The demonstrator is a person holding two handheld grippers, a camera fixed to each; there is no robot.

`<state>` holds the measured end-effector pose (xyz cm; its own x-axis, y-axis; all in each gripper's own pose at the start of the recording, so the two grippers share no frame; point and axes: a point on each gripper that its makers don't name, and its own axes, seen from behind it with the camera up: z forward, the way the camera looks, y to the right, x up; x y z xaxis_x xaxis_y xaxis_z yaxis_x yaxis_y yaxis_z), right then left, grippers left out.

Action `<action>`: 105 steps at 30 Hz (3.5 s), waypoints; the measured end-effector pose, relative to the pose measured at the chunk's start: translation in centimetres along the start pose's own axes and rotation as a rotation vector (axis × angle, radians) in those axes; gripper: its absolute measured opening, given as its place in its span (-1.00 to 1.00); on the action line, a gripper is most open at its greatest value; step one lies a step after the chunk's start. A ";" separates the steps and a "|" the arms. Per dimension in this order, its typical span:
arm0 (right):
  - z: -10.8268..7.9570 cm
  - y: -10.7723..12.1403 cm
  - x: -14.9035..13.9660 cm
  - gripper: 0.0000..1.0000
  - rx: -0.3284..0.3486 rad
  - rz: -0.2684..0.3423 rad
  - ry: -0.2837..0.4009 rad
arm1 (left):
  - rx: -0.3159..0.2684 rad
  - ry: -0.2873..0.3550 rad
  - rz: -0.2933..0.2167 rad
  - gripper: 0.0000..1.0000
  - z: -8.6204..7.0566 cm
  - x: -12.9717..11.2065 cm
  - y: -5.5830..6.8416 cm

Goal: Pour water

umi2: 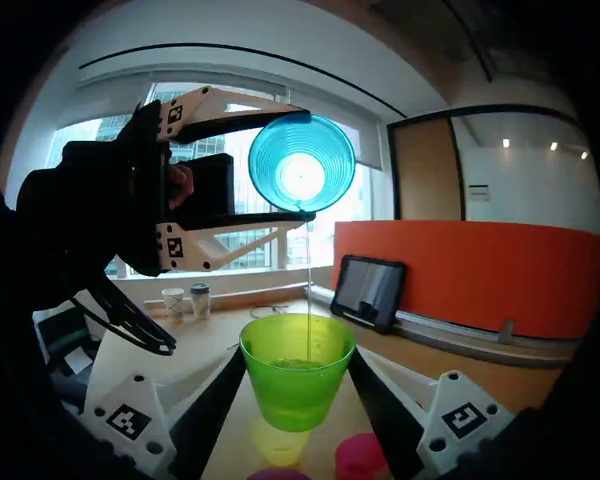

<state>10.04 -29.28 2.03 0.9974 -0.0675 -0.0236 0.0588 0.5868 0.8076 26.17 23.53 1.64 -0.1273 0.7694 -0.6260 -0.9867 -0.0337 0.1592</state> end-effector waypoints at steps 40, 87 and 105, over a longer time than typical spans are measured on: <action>-0.6 0.2 0.6 0.81 -0.015 -0.013 0.019 | 0.033 0.032 -0.533 0.77 -0.7 -1.0 -2.1; -2.6 -1.0 1.5 0.80 -0.039 -0.029 0.037 | 0.026 -0.063 -1.658 0.78 -0.3 -8.8 1.2; -3.8 -0.3 2.0 0.80 -0.078 -0.019 0.020 | 0.007 -0.130 -1.654 0.78 -2.8 -9.4 4.7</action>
<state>12.22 -26.47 -0.50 0.9967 -0.0633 -0.0508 0.0797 0.6464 0.7589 22.42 14.28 6.13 0.9988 0.0127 -0.0468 -0.0369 0.8237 -0.5658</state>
